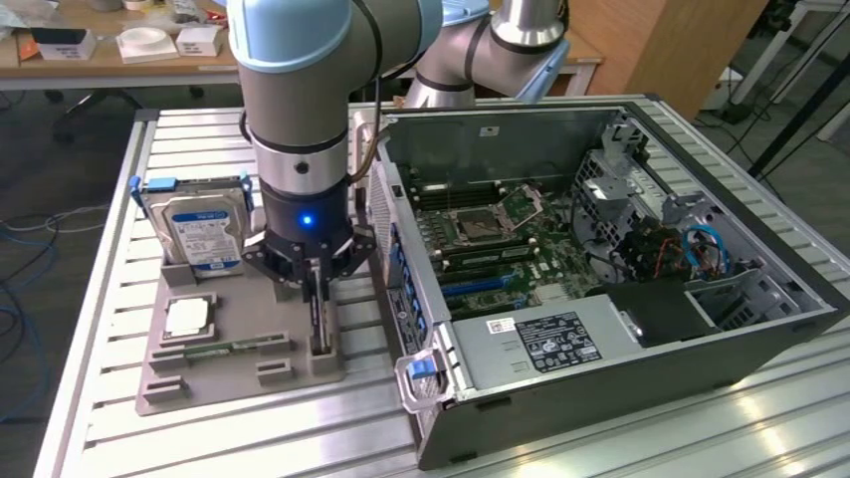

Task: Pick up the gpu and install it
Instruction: 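Pick up the gpu and move the gpu toward the slot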

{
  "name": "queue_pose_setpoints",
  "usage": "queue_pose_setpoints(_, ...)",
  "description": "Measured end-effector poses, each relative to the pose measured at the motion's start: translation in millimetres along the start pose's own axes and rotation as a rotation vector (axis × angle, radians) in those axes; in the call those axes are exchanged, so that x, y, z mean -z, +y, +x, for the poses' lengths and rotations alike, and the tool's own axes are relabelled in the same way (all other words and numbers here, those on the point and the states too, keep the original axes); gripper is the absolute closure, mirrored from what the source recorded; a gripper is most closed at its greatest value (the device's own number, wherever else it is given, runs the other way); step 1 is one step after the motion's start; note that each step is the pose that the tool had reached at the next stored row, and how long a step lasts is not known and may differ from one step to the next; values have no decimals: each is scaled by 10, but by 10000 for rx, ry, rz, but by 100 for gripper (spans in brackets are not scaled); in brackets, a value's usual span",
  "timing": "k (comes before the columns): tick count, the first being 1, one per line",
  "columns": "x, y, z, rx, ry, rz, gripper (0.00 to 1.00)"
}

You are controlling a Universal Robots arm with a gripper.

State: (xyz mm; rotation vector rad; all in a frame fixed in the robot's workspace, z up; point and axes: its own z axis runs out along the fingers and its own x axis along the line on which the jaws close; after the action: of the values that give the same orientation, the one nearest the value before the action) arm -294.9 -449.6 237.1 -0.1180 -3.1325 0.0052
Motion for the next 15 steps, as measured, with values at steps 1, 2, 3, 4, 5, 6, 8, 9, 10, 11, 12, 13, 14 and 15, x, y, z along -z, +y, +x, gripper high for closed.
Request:
queue_pose_setpoints(1, 11, 0, 0, 0, 1, 2, 74)
queue_pose_setpoints(2, 22, 0, 0, 0, 1, 1, 74)
queue_pose_setpoints(3, 34, 0, 0, 0, 1, 1, 74)
queue_pose_setpoints(4, 47, -1, 1, 0, 2, 2, 74)
queue_pose_setpoints(5, 60, -1, 1, 0, 2, 2, 74)
queue_pose_setpoints(6, 73, -1, 1, 1, 1, 1, 74)
queue_pose_setpoints(8, 97, -1, 1, 1, 1, 2, 74)
queue_pose_setpoints(9, 111, -1, 2, 1, 1, 2, 74)
queue_pose_setpoints(10, 125, -1, 3, 1, 2, 2, 74)
queue_pose_setpoints(11, 138, -1, 4, 1, 2, 2, 74)
queue_pose_setpoints(12, 151, -1, 5, 1, 2, 3, 74)
queue_pose_setpoints(13, 158, -1, 6, 0, 1, 2, 74)
queue_pose_setpoints(14, 160, -2, 6, 1, -1, -1, 74)
queue_pose_setpoints(15, 159, -1, 6, 1, -3, -8, 74)
